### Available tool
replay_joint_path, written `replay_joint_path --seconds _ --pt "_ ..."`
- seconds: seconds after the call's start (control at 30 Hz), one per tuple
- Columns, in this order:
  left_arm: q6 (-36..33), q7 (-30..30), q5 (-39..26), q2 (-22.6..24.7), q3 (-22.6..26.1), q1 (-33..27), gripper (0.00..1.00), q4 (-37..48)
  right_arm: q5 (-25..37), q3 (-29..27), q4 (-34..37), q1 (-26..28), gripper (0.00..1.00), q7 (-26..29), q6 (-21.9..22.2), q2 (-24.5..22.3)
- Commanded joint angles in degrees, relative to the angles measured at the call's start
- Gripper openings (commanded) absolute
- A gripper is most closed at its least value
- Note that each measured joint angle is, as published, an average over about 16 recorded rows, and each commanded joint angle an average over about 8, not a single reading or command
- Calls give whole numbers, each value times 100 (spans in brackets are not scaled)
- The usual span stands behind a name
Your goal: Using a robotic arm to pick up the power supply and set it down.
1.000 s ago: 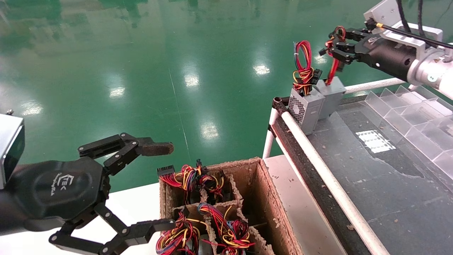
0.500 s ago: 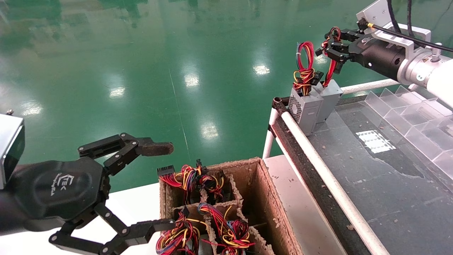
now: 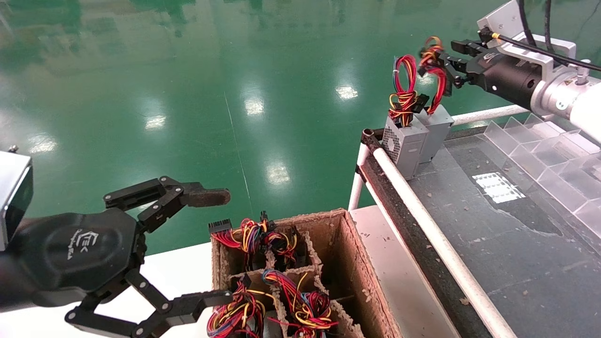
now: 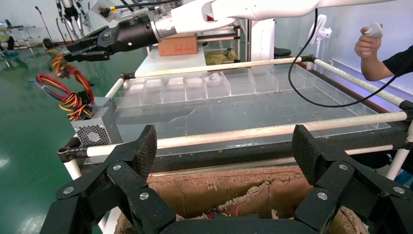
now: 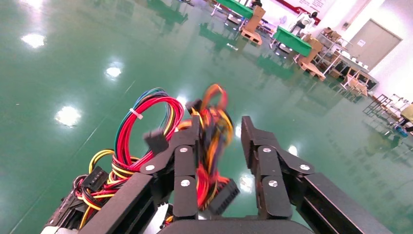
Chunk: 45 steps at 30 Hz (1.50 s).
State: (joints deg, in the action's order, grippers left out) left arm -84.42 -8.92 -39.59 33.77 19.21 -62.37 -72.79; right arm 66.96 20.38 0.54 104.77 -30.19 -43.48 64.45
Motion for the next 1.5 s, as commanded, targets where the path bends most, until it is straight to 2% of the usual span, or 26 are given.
replay_joint_path --seconds 0.03,0.27,0.4,1.5 --pt "0 0 0 0 0 0 100 0 -18 -12 -5 3 100 31 -37 -27" --pt "1 1 1 -1 1 1 100 1 -254 -163 -105 -24 100 248 -378 -162" --pt "1 1 1 -1 1 1 100 3 -387 -203 -404 -199 100 436 -587 -293" --pt "2 3 3 -2 5 -1 100 4 -1613 -337 -4451 -2579 100 2548 -2686 -1823"
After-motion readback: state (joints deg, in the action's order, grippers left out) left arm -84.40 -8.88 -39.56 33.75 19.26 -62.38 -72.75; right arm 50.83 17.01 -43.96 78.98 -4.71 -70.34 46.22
